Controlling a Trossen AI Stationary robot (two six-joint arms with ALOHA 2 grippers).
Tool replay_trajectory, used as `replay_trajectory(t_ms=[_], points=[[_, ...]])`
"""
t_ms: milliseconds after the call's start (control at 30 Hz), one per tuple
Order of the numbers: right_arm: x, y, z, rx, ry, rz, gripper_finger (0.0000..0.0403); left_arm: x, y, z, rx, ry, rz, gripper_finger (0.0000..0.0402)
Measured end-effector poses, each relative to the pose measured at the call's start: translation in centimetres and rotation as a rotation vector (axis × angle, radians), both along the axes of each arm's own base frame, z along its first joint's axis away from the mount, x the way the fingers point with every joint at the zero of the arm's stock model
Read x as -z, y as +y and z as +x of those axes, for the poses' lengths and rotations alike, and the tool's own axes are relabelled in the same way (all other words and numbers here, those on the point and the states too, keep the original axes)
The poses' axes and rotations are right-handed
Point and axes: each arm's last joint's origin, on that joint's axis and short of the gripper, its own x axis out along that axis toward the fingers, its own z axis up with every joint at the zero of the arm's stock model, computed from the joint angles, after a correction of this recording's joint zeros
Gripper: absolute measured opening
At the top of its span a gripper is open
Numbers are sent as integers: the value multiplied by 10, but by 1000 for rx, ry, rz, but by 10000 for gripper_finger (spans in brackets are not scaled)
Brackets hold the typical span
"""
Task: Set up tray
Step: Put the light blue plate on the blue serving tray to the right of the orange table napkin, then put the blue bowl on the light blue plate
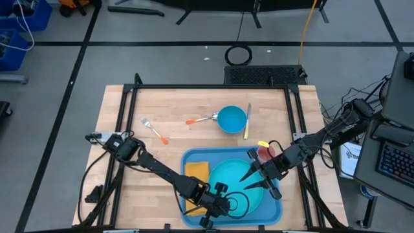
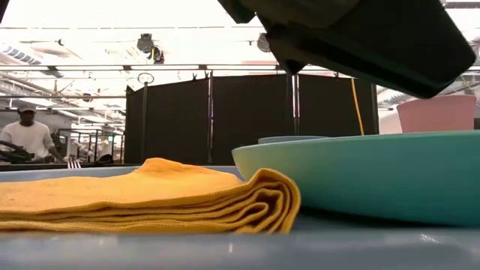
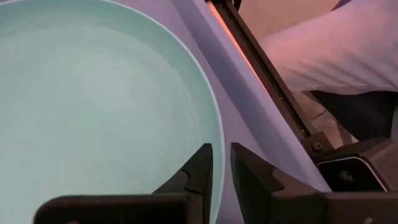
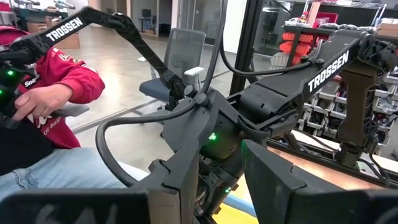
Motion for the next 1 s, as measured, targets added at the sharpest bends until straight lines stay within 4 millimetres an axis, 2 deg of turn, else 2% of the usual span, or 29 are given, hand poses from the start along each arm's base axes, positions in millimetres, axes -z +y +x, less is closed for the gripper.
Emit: replay_trajectory(t_ms=[300,433,667,833,1000], points=[[1,0,0,0,6,-4,114,0,0,0,-18,-1,-5,62],[2,0,0,0,12,-11,114,-8,2,-2,-4,-12,6,63],[2,0,0,11,14,-14,114,-43,6,-14,-39,-62,72,63],[9,-5,1,162,78,-58,114,-80,1,-29,26,-161,79,63],[15,-7,3,240,115,-79,114,-110,10,-51,76,-246,47,62]])
